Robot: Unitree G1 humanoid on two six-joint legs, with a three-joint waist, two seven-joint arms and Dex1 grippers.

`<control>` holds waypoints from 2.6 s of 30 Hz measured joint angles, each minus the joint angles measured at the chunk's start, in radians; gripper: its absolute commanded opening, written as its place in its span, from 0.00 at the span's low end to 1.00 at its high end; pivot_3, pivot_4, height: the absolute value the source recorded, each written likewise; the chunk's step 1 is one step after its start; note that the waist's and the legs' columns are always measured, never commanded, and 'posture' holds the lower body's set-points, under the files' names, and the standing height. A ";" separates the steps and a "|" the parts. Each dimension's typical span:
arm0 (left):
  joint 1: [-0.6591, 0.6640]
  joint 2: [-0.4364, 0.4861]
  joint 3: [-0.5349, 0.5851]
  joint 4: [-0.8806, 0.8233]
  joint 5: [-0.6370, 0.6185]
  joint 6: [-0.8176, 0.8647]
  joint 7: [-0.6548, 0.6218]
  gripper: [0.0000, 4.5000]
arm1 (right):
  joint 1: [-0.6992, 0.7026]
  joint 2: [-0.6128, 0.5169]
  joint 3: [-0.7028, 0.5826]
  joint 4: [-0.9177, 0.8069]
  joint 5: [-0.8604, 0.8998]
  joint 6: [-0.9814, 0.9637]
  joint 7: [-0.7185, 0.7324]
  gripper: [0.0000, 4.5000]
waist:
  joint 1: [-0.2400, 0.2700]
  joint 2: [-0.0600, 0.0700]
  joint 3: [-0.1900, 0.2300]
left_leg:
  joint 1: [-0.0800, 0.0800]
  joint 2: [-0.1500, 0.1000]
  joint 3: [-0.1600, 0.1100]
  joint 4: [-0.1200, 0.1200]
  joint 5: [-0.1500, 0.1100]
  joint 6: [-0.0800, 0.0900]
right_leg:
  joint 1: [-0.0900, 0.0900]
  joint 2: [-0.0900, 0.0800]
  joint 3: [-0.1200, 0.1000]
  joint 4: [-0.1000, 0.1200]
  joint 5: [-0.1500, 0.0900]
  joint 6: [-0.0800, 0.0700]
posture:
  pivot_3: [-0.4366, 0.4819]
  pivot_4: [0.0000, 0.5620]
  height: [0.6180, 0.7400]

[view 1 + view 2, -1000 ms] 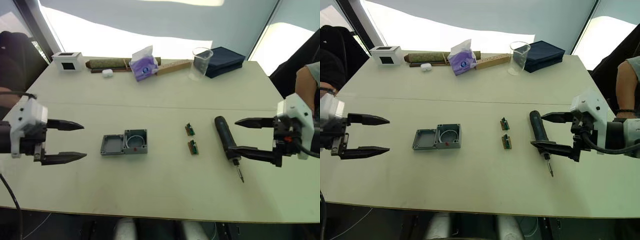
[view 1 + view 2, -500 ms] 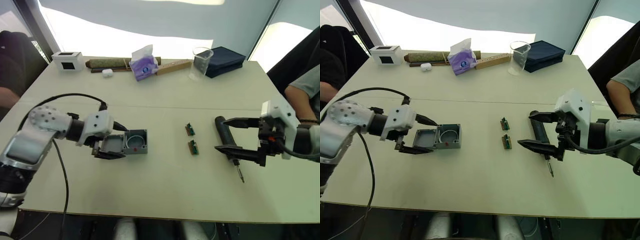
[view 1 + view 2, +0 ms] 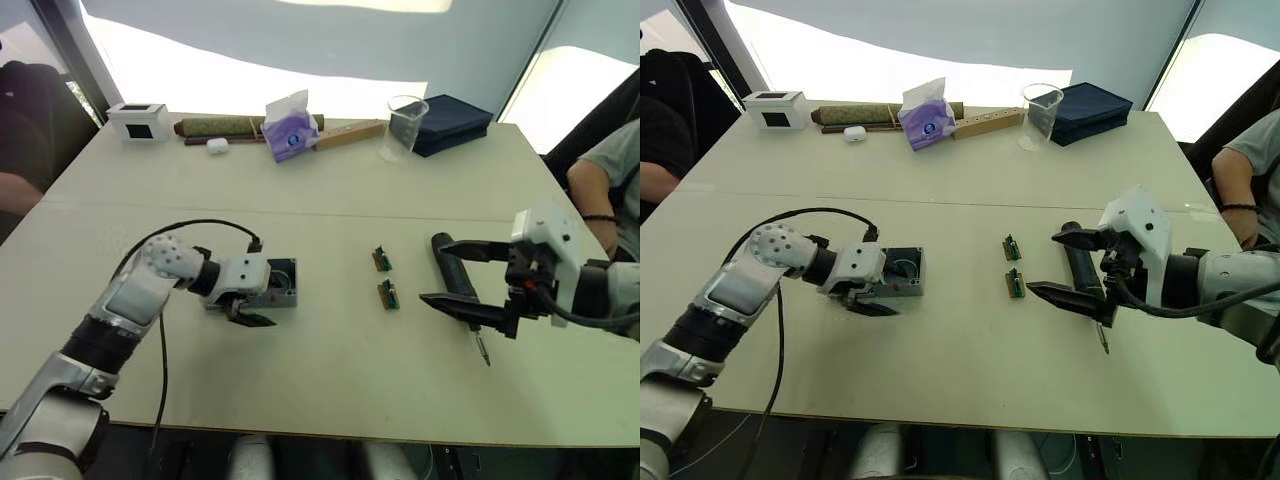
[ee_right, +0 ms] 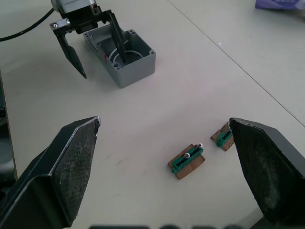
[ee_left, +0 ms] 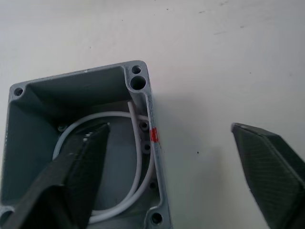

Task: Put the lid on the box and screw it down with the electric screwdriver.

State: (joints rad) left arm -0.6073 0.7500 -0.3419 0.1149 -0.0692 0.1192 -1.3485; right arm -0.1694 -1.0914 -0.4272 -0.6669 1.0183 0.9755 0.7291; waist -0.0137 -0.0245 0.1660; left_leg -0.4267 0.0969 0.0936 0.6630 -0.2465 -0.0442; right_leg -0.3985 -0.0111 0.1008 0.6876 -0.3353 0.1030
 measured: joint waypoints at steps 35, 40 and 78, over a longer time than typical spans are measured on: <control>-0.415 -0.410 -0.156 0.669 0.150 -0.563 -0.245 0.02 | 0.090 0.001 -0.099 -0.078 0.057 0.021 -0.096 1.00 | -0.001 0.000 0.000 | -0.001 -0.001 -0.005 0.002 -0.001 0.002 | 0.002 0.001 -0.001 0.000 0.000 0.001 | 0.48 0.27 0.85; -0.429 -0.393 -0.179 0.672 0.148 -0.566 -0.258 0.18 | 0.086 0.000 -0.098 -0.076 0.057 0.020 -0.097 1.00 | -0.003 0.000 0.000 | -0.001 -0.001 -0.006 0.002 -0.001 0.002 | 0.002 0.001 -0.002 0.000 0.000 0.001 | 0.48 0.27 0.85; 0.314 -0.236 0.446 -0.554 0.038 1.009 0.834 0.99 | -0.173 0.019 0.204 0.062 -0.029 -0.061 0.000 1.00 | 0.000 -0.001 0.000 | 0.000 -0.001 -0.009 0.003 -0.001 0.001 | 0.004 0.000 -0.004 0.001 0.000 0.001 | 0.48 0.27 0.85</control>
State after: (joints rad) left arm -0.2935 0.5140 0.1041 -0.4392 -0.0308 1.1282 -0.5142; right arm -0.3420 -1.0729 -0.2235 -0.6046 0.9897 0.9144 0.7289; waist -0.0142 -0.0253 0.1661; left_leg -0.4268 0.0960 0.0850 0.6659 -0.2472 -0.0429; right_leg -0.3940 -0.0116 0.0966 0.6883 -0.3356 0.1040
